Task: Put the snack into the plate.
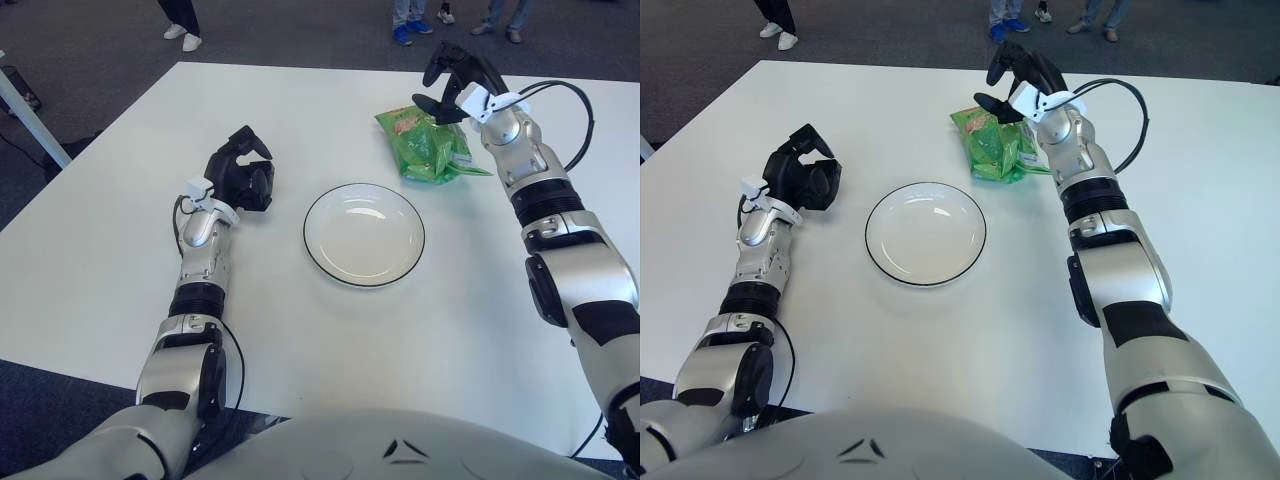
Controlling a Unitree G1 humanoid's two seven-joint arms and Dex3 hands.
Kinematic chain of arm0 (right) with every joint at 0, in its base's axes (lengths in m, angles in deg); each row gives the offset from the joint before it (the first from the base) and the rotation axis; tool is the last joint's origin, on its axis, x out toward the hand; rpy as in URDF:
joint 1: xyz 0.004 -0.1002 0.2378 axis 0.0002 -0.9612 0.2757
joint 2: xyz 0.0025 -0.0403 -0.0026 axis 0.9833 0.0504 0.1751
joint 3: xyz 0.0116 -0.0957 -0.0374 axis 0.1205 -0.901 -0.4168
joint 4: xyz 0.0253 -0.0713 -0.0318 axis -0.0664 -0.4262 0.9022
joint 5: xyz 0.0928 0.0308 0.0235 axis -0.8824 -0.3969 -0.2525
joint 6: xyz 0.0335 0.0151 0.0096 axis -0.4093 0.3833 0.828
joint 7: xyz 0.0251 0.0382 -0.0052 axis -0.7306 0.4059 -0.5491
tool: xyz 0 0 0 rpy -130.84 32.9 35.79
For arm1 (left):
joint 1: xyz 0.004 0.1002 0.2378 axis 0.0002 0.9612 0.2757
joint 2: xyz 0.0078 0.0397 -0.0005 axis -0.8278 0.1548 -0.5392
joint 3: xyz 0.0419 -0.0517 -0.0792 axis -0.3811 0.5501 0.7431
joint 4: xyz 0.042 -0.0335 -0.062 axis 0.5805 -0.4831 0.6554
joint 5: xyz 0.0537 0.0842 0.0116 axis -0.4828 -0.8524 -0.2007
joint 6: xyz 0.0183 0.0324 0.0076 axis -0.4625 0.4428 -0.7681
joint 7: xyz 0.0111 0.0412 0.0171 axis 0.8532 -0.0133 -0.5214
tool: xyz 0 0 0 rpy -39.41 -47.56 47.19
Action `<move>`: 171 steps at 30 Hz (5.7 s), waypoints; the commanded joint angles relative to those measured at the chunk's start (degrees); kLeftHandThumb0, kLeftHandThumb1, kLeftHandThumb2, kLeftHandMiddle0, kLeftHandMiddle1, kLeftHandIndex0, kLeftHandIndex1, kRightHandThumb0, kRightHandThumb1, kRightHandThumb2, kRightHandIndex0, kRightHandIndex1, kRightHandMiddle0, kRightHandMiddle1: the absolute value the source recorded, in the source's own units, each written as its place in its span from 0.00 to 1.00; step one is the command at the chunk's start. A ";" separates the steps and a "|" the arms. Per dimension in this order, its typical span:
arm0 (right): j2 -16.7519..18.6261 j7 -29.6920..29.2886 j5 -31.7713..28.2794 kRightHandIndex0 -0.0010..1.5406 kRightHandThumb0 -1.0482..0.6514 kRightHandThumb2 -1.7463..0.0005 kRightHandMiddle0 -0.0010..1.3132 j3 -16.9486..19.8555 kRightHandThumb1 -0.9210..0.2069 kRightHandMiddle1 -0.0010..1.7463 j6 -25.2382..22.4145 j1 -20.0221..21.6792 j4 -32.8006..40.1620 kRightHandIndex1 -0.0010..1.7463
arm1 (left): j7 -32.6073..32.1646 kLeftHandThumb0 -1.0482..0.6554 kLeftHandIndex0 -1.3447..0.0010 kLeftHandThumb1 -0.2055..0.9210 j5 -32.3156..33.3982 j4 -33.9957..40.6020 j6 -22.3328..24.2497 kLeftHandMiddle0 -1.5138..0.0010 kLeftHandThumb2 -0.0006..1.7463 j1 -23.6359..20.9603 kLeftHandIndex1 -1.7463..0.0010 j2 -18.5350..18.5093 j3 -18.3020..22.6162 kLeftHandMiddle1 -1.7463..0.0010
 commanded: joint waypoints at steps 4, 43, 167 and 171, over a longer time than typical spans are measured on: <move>-0.15 3.37 3.05 0.10 0.16 0.42 0.01 -3.61 0.00 0.69 0.22 3.38 -2.68 0.57 | 0.15 0.32 0.51 0.41 0.65 -3.81 -0.61 0.10 0.80 5.78 0.00 2.79 -0.12 0.00; -3.52 10.82 12.26 0.00 0.00 0.30 0.00 -14.92 0.00 0.39 9.05 6.95 -14.65 0.00 | 0.33 0.31 0.49 0.38 0.49 -3.41 -2.03 0.09 0.82 6.08 0.00 2.74 -0.26 0.00; -18.33 27.14 13.14 0.00 0.00 0.49 0.00 -11.22 0.00 0.03 9.92 -6.31 -2.44 0.00 | 3.27 0.30 0.45 0.33 -0.50 -11.56 -13.97 0.10 0.86 3.53 0.00 2.22 0.33 0.00; -16.93 26.73 13.78 0.00 0.00 0.48 0.00 -12.71 0.00 0.02 9.53 -6.48 -4.83 0.00 | 3.16 0.30 0.45 0.33 -0.49 -11.74 -14.62 0.10 0.86 3.46 0.00 2.55 0.58 0.00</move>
